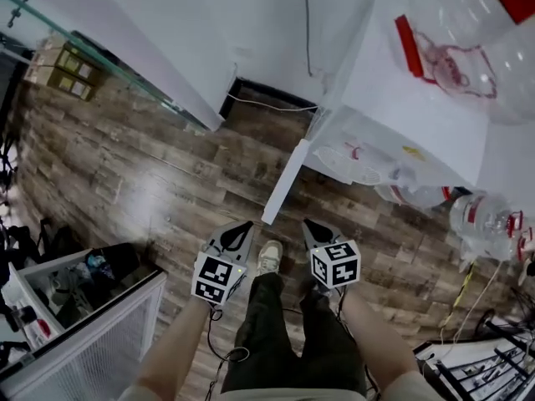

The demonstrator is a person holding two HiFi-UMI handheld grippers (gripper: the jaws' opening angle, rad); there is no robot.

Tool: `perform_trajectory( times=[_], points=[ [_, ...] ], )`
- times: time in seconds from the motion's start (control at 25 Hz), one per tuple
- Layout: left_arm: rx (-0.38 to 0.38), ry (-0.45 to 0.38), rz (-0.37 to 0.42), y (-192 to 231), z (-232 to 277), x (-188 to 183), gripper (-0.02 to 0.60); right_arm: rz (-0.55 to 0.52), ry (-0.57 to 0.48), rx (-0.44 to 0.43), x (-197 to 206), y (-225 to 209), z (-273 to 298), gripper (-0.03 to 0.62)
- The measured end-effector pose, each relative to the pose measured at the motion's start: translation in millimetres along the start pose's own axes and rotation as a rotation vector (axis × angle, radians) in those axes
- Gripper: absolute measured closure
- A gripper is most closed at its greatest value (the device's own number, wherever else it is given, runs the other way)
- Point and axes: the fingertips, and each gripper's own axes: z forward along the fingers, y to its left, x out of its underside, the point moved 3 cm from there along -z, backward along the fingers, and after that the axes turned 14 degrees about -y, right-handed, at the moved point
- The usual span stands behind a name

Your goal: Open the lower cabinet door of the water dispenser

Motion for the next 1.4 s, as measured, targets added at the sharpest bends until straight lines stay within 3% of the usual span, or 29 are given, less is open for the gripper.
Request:
perform_trajectory(
  times=[0.4,0.64,0.76,1.08,1.4],
  points=[
    [0.047,-0.049,0.053,-52.7,-0.6,-110.5,0.575,-0.067,-0.119,0.052,-107.0,-1.5,-102.4,0.588],
    [0.104,-0.092,0.114,-90.7,-10.4,-174.1,0.575,-0.04,-0.273,0.098,-170.4,5.8,-176.3,0.588],
    [0.14,-0.118,0.109,-114.9,-15.1,-207.5,0.575,-0.057,-0.348,0.12,-200.7,13.5,-214.8,0.588],
    [0.186,-0.242,0.194,-179.2,-29.1,-311.2,0.575,-0.128,-0.495,0.168,-275.3,25.2,-326.6,0.588],
    [0.239,-0.426,0.267,-236.4,-63.0,-408.2,0.575,-0.266,-0.629,0.222,-337.6,51.8,-425.1,0.588]
  ],
)
